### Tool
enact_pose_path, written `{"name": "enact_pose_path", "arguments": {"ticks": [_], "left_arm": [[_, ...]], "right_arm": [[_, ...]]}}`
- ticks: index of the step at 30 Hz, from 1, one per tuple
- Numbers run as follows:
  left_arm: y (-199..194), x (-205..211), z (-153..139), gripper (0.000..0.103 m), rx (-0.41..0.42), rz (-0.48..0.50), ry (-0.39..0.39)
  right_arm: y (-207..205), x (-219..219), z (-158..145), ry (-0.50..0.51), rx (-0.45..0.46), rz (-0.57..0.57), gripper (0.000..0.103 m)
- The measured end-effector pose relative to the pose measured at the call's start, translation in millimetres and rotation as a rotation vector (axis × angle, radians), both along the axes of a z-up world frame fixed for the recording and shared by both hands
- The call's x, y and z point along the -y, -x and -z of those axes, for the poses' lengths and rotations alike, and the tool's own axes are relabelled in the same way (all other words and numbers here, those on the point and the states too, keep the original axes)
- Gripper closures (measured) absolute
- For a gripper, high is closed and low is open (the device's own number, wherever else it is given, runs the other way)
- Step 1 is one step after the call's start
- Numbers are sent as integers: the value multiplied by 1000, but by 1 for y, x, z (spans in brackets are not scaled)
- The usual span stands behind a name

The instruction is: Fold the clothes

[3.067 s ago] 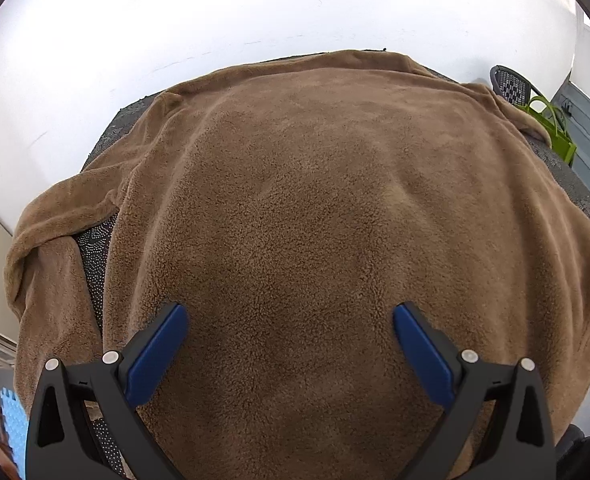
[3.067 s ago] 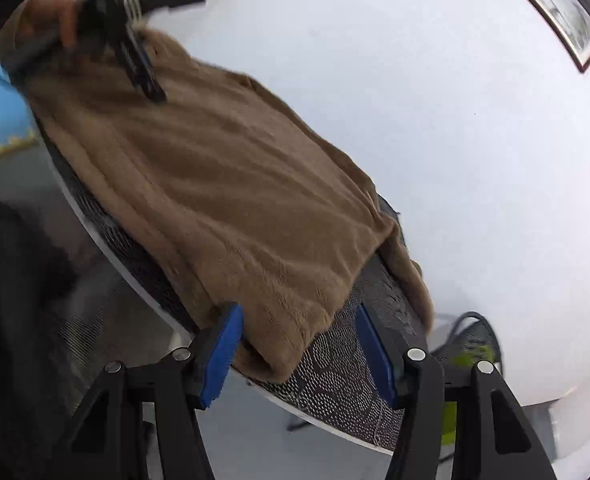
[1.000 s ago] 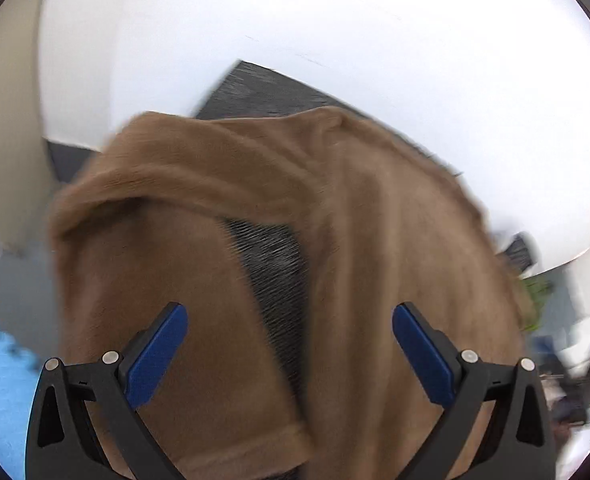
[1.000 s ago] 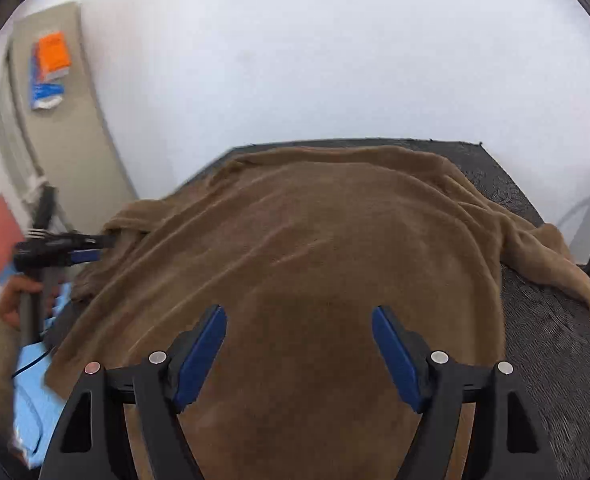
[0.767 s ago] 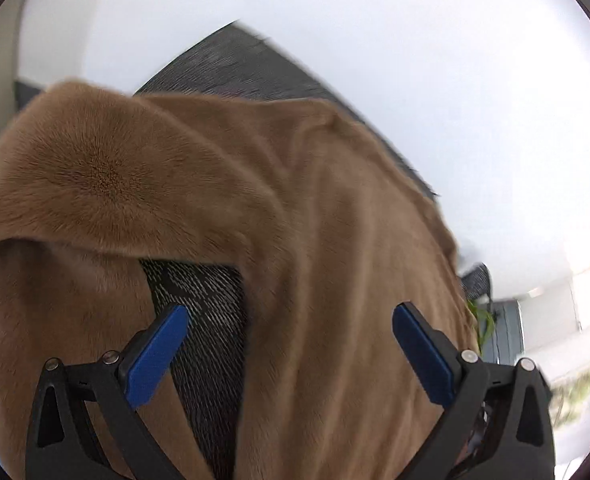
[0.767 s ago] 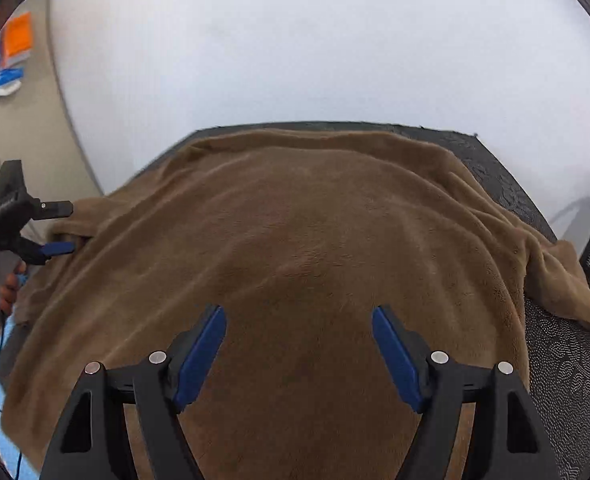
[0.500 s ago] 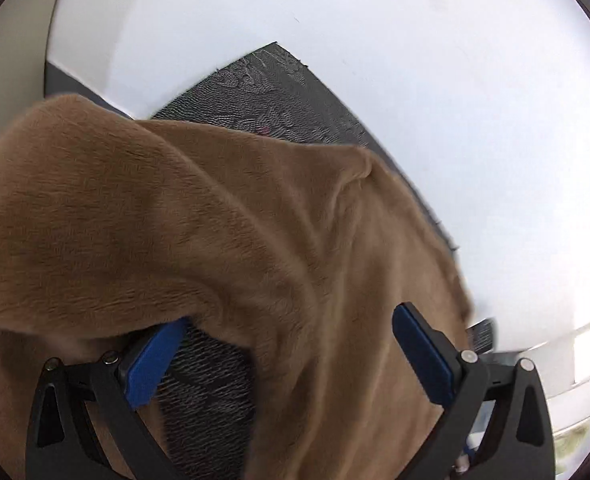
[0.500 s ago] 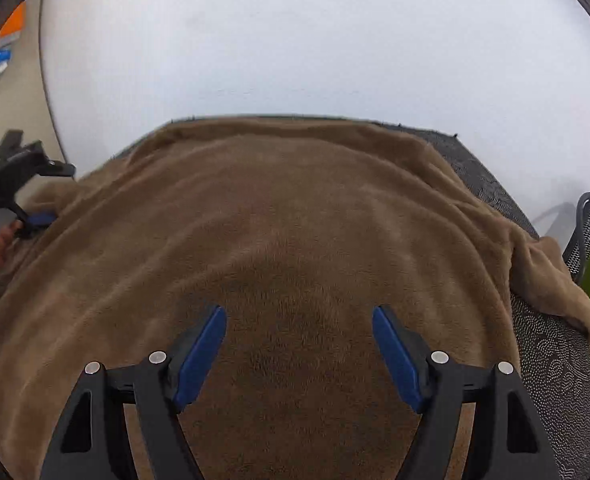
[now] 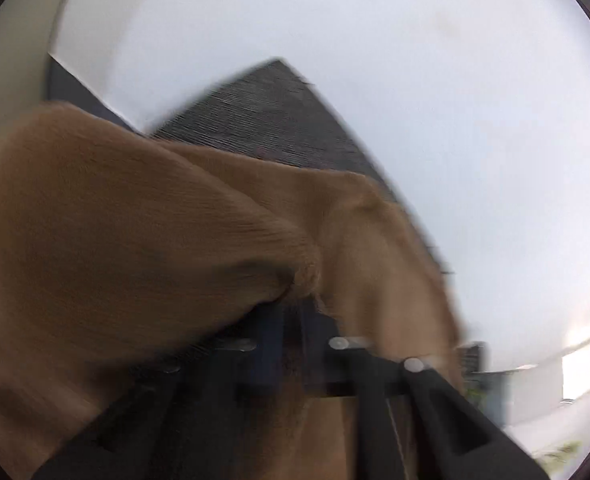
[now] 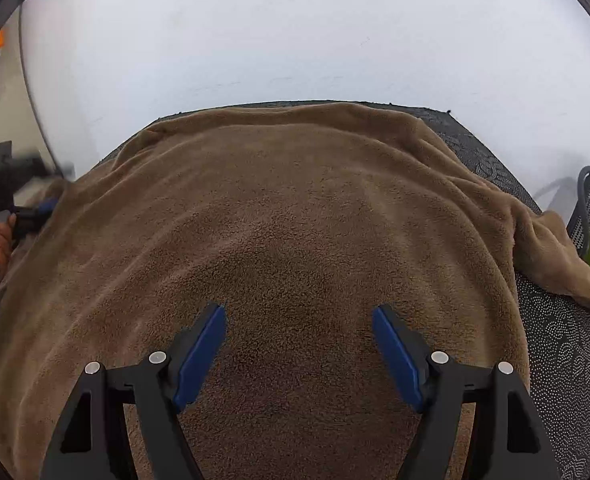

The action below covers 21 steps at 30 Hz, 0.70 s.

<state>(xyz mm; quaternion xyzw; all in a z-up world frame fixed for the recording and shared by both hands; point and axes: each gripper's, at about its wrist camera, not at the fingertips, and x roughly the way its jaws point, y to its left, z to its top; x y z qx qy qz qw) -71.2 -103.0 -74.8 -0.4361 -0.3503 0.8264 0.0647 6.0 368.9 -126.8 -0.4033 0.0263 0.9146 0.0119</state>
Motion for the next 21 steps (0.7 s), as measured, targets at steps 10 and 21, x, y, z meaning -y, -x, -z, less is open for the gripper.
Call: {"name": "enact_pose_path", "arguments": {"ticks": [10,21], "left_arm": [[-8,-30,-13,62,-5,134,581],[-51,32,-47,16,85,314,72]], "right_arm": [[9,-10,10,33,78,48,23],[25,-61,-19,166,193,-25,18]]}}
